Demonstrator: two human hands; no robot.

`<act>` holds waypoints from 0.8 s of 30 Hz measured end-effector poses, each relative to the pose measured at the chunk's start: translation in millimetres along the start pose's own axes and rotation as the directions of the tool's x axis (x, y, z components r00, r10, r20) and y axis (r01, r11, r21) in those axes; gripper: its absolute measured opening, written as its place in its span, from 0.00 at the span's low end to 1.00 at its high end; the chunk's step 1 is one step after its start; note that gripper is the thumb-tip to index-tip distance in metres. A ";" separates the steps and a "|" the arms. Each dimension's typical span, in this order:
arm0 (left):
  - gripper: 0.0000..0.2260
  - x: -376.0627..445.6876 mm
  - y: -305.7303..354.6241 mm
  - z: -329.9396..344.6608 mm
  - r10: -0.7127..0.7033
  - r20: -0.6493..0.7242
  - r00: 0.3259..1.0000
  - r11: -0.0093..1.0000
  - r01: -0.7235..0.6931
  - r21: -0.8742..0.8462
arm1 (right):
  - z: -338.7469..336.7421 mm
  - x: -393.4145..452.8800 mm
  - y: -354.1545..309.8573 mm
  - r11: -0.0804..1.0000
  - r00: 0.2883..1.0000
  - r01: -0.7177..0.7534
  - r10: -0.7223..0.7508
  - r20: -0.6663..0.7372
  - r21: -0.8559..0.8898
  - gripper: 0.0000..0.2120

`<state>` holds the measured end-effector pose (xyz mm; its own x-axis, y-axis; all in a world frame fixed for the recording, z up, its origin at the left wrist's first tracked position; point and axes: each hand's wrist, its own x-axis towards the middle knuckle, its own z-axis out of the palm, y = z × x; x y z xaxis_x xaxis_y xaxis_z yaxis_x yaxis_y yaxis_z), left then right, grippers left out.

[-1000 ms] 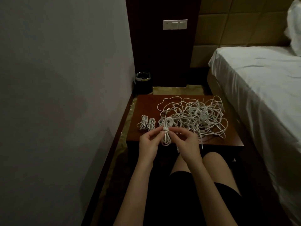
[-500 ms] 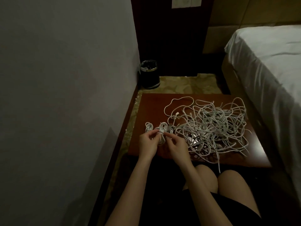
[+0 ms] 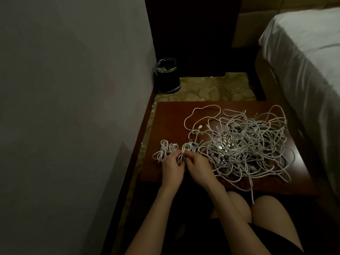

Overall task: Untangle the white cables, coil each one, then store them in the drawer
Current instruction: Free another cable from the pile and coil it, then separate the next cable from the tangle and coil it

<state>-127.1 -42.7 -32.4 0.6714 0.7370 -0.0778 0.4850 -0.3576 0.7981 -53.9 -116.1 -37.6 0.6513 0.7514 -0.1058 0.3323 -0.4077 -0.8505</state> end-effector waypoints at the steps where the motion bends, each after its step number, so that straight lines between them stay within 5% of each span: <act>1: 0.18 -0.2 0.1 -1.9 -0.003 0.001 1.000 1.000 0.003 -0.005 | -2.9 -1.9 -1.0 1.000 1.000 -0.002 0.002 -0.009 0.014 0.14; 5: 0.18 -0.8 5.5 -9.6 -0.002 -0.036 0.999 0.998 0.000 -0.058 | -26.5 -14.6 -6.6 0.994 0.979 0.004 0.019 -0.201 0.112 0.10; 9: 0.13 2.3 23.2 -11.1 0.061 -0.026 0.998 0.993 -0.063 -0.104 | -63.0 -19.0 -10.3 0.992 0.923 0.091 -0.118 -0.365 -0.090 0.06; 13: 0.13 1.8 42.9 -5.9 0.119 0.011 0.993 0.986 -0.117 -0.117 | -81.9 -10.6 5.5 0.877 0.981 0.004 -0.098 -0.170 -0.480 0.06; 22: 0.19 9.9 80.5 -2.3 0.171 0.168 0.971 0.977 -0.146 -0.153 | -107.6 -7.1 -12.6 0.622 0.996 0.054 0.019 0.083 -0.781 0.10; 24: 0.19 11.0 83.3 -2.8 0.160 0.185 0.970 0.980 -0.133 -0.148 | -109.8 -9.8 -8.9 0.652 0.995 0.044 0.036 0.089 -0.757 0.10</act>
<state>-80.8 -62.8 34.9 0.8321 0.5515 -0.0584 0.3027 -0.3635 0.8810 11.7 -176.9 27.5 0.5997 0.7793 -0.1819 0.7617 -0.6256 -0.1687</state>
